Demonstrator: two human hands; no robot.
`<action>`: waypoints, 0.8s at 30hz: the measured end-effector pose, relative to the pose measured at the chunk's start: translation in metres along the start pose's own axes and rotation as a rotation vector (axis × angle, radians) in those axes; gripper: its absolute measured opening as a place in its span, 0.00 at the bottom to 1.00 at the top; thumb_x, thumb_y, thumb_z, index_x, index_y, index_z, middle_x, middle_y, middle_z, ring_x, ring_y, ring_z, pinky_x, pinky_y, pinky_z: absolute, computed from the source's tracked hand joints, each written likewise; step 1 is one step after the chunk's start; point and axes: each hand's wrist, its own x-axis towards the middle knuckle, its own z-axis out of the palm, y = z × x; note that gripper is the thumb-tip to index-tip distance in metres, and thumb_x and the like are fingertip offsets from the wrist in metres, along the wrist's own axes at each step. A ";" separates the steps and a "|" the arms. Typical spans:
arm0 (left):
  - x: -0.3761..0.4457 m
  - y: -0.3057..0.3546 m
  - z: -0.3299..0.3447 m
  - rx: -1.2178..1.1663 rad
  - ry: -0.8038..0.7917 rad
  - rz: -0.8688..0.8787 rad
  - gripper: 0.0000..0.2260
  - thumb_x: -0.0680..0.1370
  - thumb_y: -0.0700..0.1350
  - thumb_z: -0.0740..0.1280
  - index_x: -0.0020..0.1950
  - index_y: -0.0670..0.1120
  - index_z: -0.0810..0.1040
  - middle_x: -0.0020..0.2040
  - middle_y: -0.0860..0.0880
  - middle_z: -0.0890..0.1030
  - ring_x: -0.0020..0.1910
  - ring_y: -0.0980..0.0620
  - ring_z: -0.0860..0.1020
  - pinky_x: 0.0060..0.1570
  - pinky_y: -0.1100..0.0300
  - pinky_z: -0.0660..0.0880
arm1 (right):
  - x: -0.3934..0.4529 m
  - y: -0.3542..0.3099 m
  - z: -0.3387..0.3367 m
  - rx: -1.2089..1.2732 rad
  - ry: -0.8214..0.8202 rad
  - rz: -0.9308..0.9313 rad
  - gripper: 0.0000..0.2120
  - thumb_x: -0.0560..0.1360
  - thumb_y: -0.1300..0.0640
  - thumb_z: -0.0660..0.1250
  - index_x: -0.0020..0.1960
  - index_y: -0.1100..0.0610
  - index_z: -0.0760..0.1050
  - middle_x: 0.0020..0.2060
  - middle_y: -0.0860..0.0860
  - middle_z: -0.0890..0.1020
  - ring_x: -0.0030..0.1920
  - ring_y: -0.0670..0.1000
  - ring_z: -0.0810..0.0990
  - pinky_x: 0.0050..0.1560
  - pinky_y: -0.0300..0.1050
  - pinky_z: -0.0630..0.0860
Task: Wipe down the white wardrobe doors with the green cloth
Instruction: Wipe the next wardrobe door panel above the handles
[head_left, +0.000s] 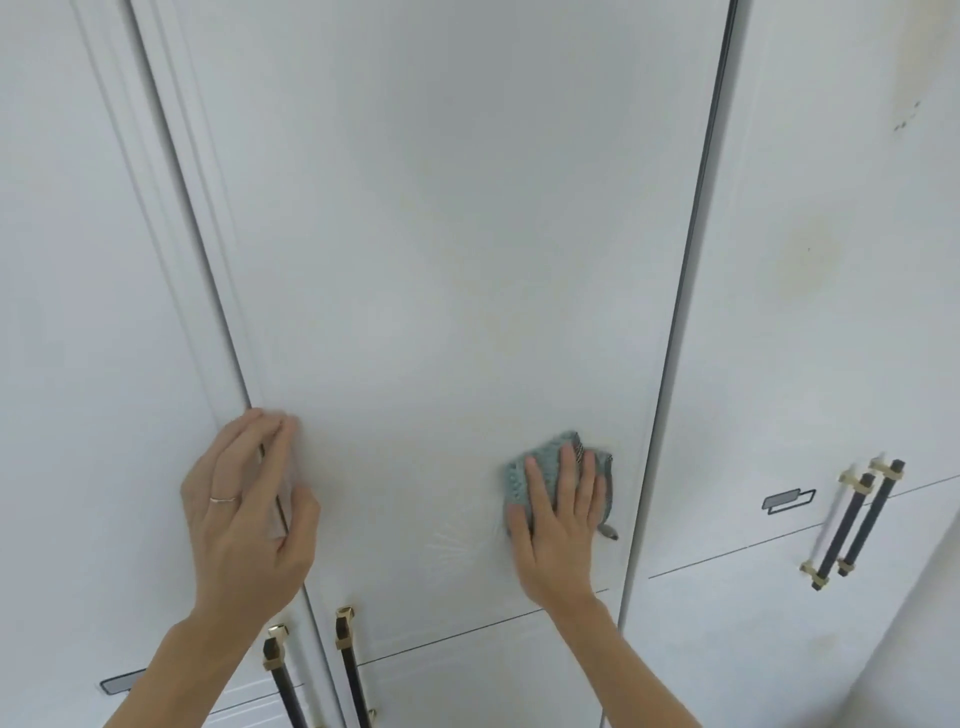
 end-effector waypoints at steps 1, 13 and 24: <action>0.008 -0.003 -0.003 -0.030 0.005 0.026 0.17 0.77 0.33 0.63 0.65 0.30 0.79 0.60 0.32 0.79 0.60 0.30 0.79 0.63 0.41 0.74 | 0.041 0.000 -0.014 -0.003 0.054 -0.025 0.26 0.86 0.43 0.48 0.83 0.43 0.51 0.83 0.52 0.49 0.82 0.60 0.48 0.77 0.68 0.51; 0.104 -0.013 -0.011 0.047 0.115 0.108 0.17 0.78 0.36 0.65 0.66 0.38 0.81 0.63 0.37 0.80 0.63 0.36 0.72 0.66 0.40 0.66 | 0.249 -0.024 -0.096 -0.109 0.352 -0.085 0.25 0.87 0.48 0.51 0.82 0.53 0.57 0.81 0.58 0.58 0.82 0.61 0.53 0.79 0.65 0.52; 0.116 -0.013 -0.011 0.081 0.141 0.137 0.15 0.77 0.36 0.67 0.63 0.37 0.83 0.59 0.38 0.83 0.58 0.35 0.75 0.57 0.35 0.71 | 0.181 -0.019 -0.078 -0.083 0.105 -0.189 0.26 0.86 0.43 0.48 0.82 0.46 0.56 0.83 0.54 0.53 0.83 0.59 0.49 0.79 0.66 0.50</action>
